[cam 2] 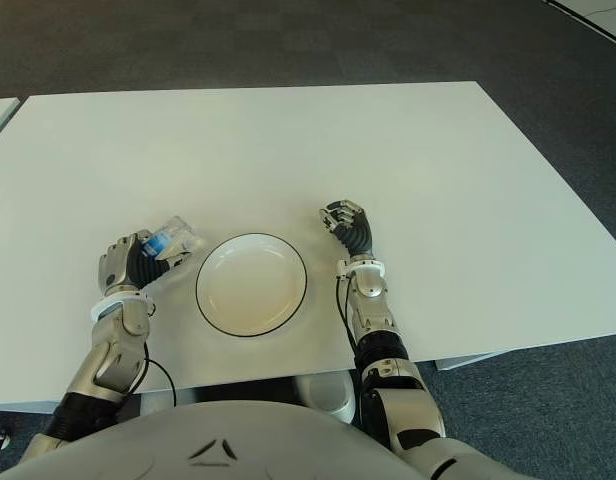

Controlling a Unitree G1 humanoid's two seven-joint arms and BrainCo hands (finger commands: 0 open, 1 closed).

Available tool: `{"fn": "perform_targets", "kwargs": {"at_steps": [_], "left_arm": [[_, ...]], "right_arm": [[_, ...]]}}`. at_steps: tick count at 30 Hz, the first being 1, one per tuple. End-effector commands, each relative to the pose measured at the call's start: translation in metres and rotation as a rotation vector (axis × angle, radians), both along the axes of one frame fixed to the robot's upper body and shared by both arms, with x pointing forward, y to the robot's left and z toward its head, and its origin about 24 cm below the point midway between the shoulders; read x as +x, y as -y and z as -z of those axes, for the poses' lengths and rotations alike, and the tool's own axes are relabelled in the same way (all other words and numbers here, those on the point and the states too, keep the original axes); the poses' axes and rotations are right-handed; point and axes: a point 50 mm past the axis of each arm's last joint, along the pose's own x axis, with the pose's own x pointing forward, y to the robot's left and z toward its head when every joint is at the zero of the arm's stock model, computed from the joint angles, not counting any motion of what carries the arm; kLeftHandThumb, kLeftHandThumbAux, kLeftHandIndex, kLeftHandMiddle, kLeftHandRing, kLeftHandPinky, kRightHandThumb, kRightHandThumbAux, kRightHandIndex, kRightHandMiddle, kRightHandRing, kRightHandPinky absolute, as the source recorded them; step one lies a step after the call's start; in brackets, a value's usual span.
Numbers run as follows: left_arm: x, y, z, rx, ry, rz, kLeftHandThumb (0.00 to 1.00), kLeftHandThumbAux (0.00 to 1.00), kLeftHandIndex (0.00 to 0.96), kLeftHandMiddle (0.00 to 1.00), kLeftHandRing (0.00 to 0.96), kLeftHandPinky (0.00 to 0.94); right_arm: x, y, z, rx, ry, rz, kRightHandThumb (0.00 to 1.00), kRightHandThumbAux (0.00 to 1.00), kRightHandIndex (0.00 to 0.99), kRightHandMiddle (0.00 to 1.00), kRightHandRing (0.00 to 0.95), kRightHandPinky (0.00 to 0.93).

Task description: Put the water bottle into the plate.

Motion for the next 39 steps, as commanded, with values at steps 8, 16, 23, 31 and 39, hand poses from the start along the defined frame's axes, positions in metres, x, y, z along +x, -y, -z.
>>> {"fn": "perform_targets", "kwargs": {"at_steps": [8,16,23,31,39], "left_arm": [[-0.006,0.008,-0.008,-0.191,0.189,0.115,0.745,0.700,0.442,0.890,0.879,0.853],[0.011,0.024,-0.040,-0.254,0.387,0.227,0.746,0.700,0.442,0.898,0.890,0.853],[0.012,0.029,-0.048,-0.273,0.438,0.278,0.747,0.700,0.442,0.902,0.891,0.844],[0.017,0.038,-0.061,-0.240,0.544,0.365,0.748,0.699,0.442,0.912,0.898,0.854],[0.026,0.052,-0.078,-0.199,0.653,0.498,0.750,0.698,0.443,0.918,0.906,0.873]], "right_arm": [[-0.018,0.002,0.027,0.020,-0.152,0.021,0.708,0.728,0.432,0.614,0.597,0.591],[-0.018,0.001,0.026,0.006,-0.147,0.008,0.708,0.728,0.432,0.615,0.600,0.595],[-0.018,0.000,0.026,0.007,-0.148,0.006,0.708,0.728,0.432,0.614,0.602,0.599],[-0.018,0.001,0.026,0.014,-0.154,0.009,0.707,0.728,0.432,0.610,0.600,0.597],[-0.018,0.001,0.027,0.019,-0.157,0.011,0.708,0.728,0.432,0.608,0.596,0.592]]}}
